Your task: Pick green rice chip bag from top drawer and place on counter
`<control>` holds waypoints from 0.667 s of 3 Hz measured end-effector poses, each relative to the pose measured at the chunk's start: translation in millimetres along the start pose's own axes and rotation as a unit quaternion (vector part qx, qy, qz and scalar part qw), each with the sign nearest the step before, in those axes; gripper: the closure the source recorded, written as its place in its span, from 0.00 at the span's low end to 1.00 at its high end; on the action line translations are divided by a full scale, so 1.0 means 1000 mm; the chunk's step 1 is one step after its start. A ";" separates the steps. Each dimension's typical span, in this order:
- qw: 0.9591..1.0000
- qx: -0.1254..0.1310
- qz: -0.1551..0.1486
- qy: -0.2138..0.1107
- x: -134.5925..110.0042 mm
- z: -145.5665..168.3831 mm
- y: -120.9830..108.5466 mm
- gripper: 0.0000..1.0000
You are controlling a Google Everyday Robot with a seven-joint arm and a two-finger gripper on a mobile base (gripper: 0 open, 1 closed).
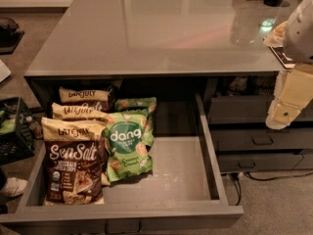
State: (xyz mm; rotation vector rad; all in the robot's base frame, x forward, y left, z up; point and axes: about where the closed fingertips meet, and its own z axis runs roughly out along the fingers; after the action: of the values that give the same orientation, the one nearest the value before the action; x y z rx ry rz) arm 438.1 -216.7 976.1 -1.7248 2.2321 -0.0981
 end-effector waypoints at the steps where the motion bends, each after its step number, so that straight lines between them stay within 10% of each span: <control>1: 1.000 0.000 0.000 0.000 0.000 0.000 0.000 0.00; 2: 1.000 0.004 -0.016 -0.012 -0.005 0.001 -0.002 0.00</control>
Offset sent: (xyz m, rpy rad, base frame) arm 0.0070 0.0089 -0.0050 0.0264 -0.0203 0.0834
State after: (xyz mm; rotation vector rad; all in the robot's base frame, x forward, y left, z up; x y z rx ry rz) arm 441.2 -212.3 976.5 -1.7485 2.1853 -0.0933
